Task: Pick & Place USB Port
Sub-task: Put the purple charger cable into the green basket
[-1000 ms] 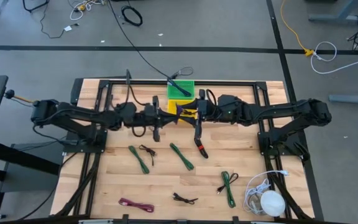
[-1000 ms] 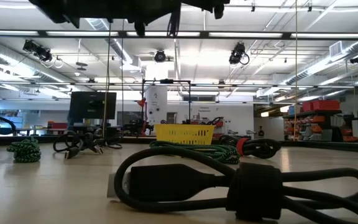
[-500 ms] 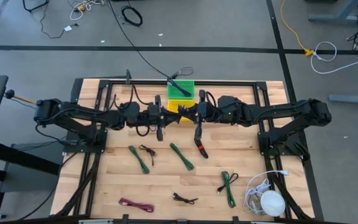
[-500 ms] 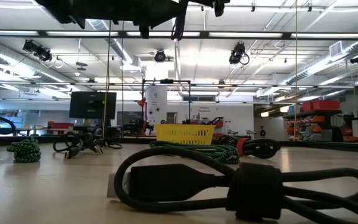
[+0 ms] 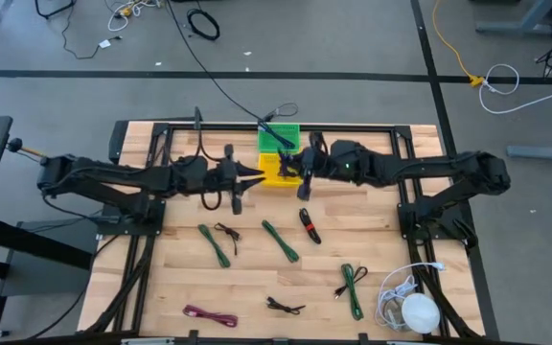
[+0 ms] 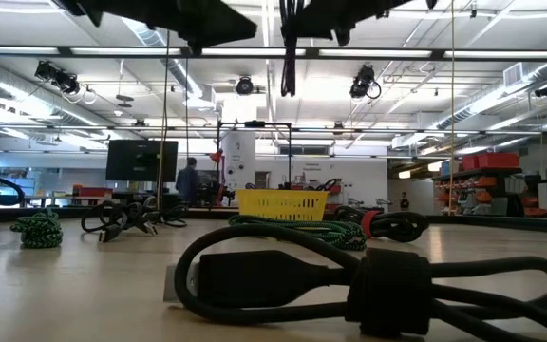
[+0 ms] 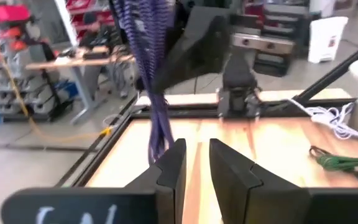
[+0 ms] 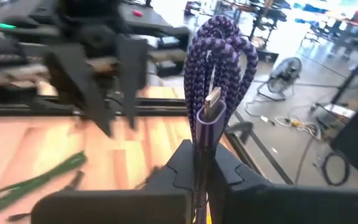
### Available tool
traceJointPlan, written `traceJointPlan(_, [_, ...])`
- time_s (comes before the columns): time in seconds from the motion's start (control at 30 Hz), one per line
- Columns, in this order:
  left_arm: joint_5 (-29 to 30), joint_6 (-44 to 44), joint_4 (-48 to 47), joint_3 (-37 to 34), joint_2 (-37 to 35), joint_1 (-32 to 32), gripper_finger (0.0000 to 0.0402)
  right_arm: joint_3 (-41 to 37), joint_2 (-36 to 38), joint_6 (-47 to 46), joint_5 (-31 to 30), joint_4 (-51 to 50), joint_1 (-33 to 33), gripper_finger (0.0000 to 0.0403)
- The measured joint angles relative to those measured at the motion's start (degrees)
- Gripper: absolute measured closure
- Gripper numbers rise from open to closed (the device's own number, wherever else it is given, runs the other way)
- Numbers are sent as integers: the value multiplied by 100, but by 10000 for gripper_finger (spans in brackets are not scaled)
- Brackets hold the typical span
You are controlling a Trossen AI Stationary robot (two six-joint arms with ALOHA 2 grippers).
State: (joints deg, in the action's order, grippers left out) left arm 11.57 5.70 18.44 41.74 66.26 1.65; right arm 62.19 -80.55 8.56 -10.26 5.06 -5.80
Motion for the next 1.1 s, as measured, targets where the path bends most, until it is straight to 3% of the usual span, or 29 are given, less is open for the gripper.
traceJointPlan(0.2, [9, -544, -1250, -2, -393, -64, 324, 0, 0, -91, 549, -13, -921, 393])
traceJointPlan(0.27, [7, -658, -1501, -2, -393, -102, 324, 2, -63, -169, 876, 48, -1314, 393])
traceJointPlan(0.47, [-72, -847, -1840, -4, -219, -211, 324, 2, -548, -210, 1040, 82, -2051, 393])
traceJointPlan(0.67, [-133, -851, -1801, -4, -55, -258, 324, 124, -1188, -134, 1241, 90, -2295, 393])
traceJointPlan(1.1, [-133, -1000, -1848, -4, 178, -268, 324, 1841, -2531, 800, 938, -1388, -2309, 393])
